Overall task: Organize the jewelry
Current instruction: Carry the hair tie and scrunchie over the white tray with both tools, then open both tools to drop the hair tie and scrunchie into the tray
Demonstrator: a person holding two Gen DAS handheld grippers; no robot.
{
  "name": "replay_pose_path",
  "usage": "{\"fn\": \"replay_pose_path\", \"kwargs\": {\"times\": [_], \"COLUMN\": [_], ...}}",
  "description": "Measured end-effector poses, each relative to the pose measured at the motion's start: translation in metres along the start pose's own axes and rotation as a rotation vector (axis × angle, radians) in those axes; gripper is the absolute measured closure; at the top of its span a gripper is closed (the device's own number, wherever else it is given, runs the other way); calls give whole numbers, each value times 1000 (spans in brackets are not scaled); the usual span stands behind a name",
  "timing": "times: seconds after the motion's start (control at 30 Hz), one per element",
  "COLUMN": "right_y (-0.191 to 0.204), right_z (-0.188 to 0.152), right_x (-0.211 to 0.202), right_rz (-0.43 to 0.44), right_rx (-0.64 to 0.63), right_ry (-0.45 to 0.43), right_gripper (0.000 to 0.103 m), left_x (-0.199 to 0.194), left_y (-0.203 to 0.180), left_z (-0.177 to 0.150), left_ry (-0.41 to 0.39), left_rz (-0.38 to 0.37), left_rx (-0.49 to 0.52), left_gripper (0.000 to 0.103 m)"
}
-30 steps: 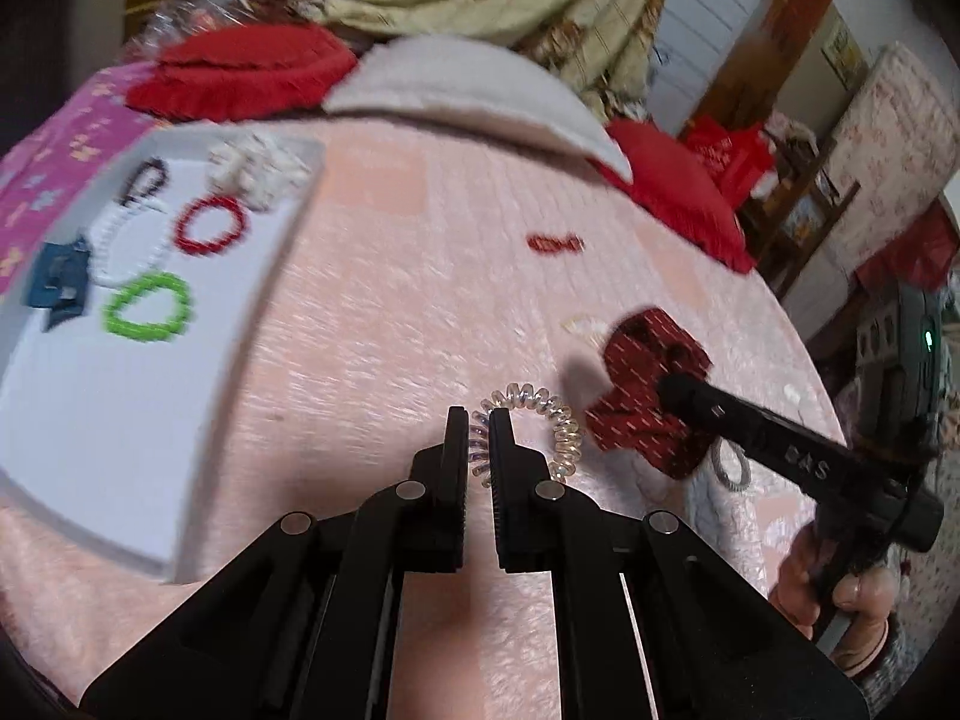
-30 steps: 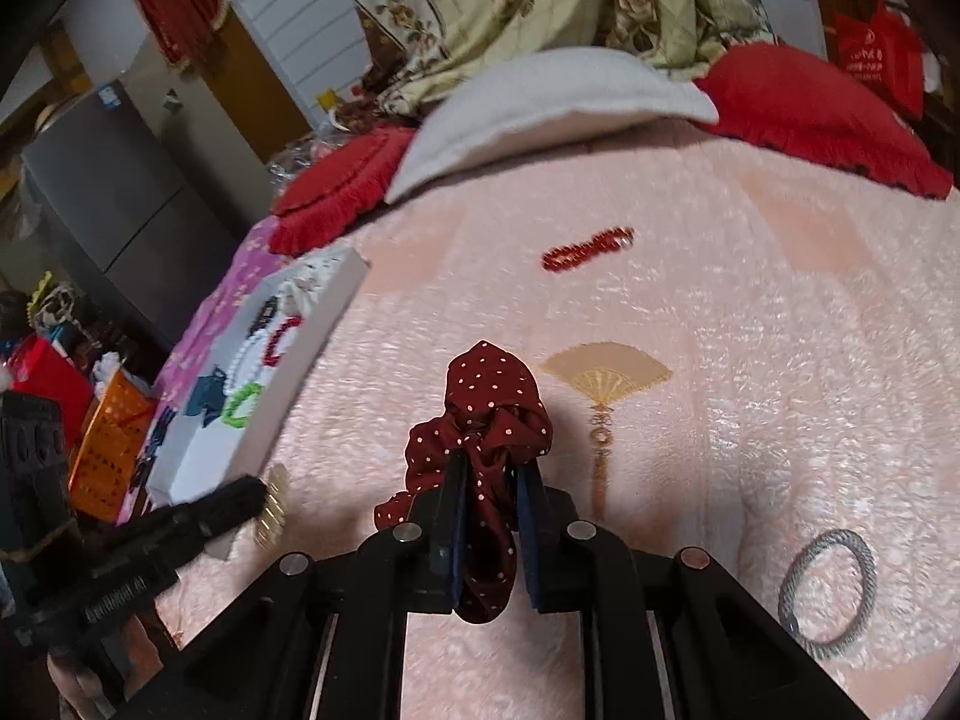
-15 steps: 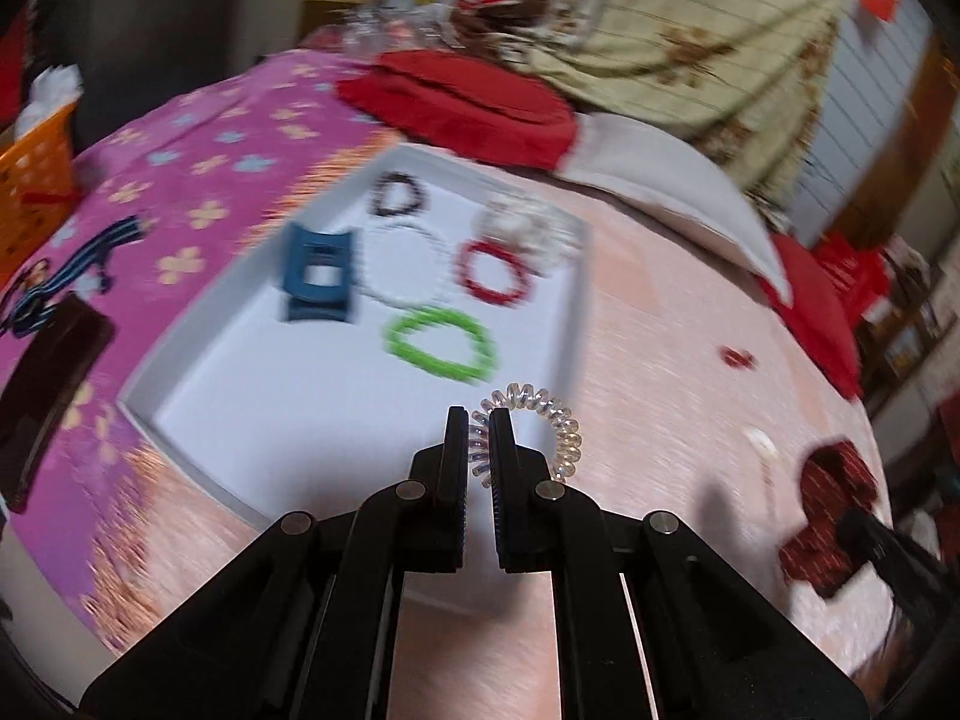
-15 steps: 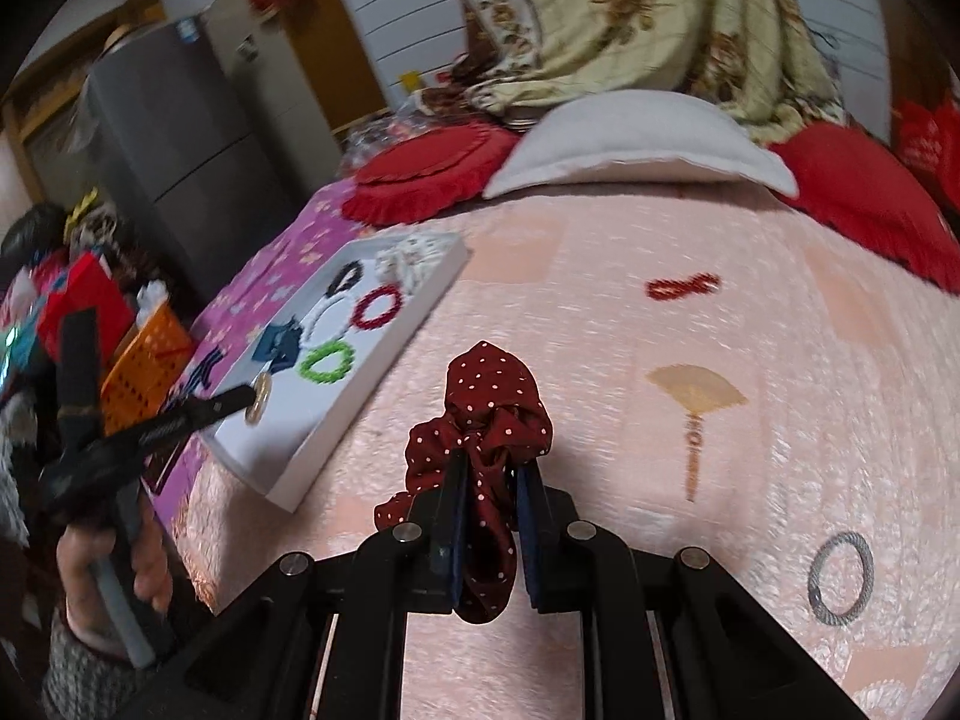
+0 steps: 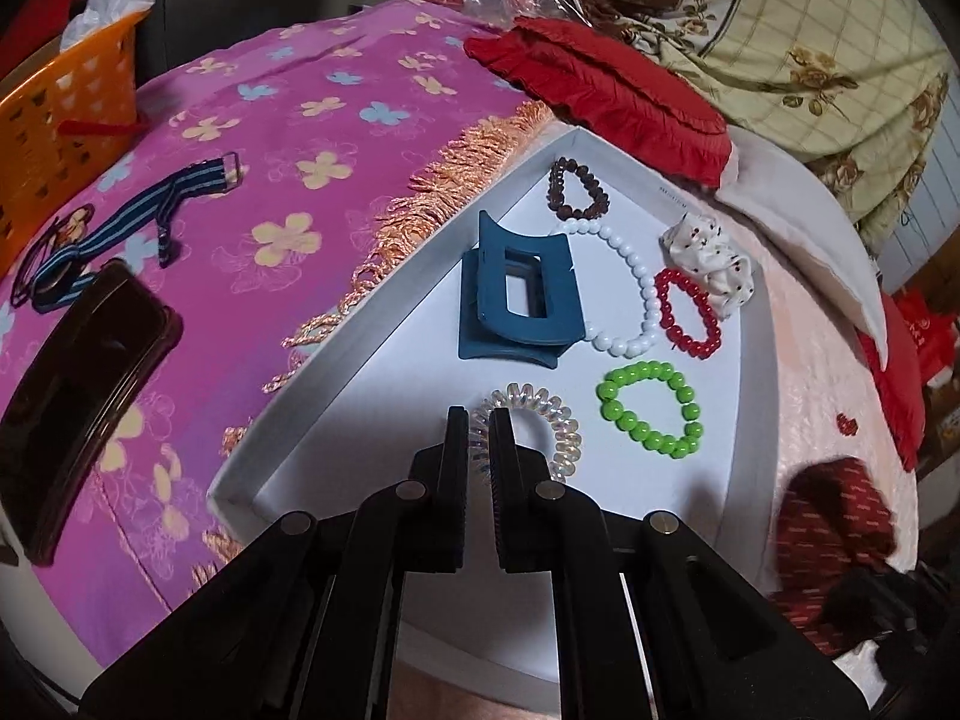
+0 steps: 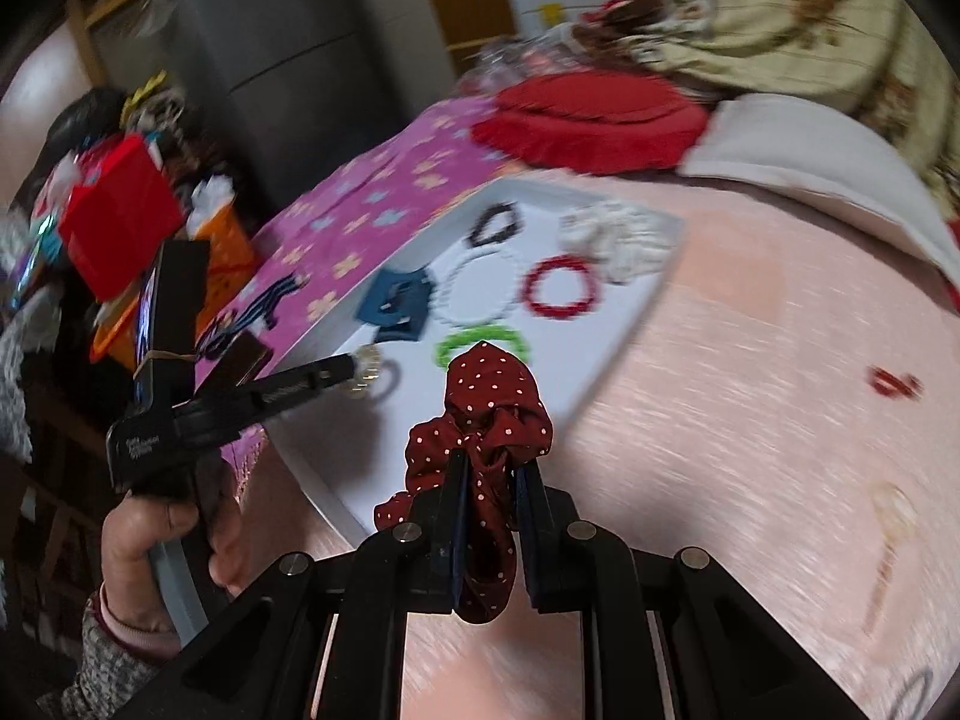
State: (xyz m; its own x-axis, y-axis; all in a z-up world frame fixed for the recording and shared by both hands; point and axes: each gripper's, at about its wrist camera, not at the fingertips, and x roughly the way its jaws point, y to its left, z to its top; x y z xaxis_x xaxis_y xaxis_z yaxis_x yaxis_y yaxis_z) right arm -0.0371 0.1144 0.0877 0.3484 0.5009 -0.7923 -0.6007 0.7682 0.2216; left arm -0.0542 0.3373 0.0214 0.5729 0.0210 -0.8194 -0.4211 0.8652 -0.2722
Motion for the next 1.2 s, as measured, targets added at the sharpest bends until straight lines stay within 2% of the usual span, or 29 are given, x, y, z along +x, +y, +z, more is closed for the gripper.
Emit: {"fn": "replay_pose_path", "kwargs": {"times": [0.17,0.3,0.43,0.53,0.7,0.77,0.93,1.0,1.07,1.17,1.2], "right_y": [24,26,21,17,29,33,42,45,47,49,49], "right_z": [13,21,28,27,17,14,7,4,3,4,4], "right_x": [56,84,97,103,108,107,106,105,103,92,87], "right_rz": [14,13,7,43,74,90,94,98,90,64,56], "right_rx": [-40,-38,-13,32,19,16,-8,-13,-26,-51,-54], "right_ry": [64,89,96,110,126,128,128,132,131,93,73], "right_gripper": [89,89,89,89,89,89,89,88,82,56,54], "left_x": [8,9,13,13,13,13,4,-1,-4,-7,-8], "left_y": [2,7,15,16,21,23,21,20,20,19,19], "left_z": [7,11,13,15,16,17,17,17,16,16,16], "left_ry": [17,0,0,-2,-2,6,-23,-42,-58,-70,-72], "left_rz": [-3,19,20,22,3,-23,-74,-91,-108,-122,-122], "left_rx": [0,-15,-41,-48,-77,-92,-93,-95,-95,-94,-93], "left_gripper": [98,98,98,98,97,93,69,65,63,62,62]}}
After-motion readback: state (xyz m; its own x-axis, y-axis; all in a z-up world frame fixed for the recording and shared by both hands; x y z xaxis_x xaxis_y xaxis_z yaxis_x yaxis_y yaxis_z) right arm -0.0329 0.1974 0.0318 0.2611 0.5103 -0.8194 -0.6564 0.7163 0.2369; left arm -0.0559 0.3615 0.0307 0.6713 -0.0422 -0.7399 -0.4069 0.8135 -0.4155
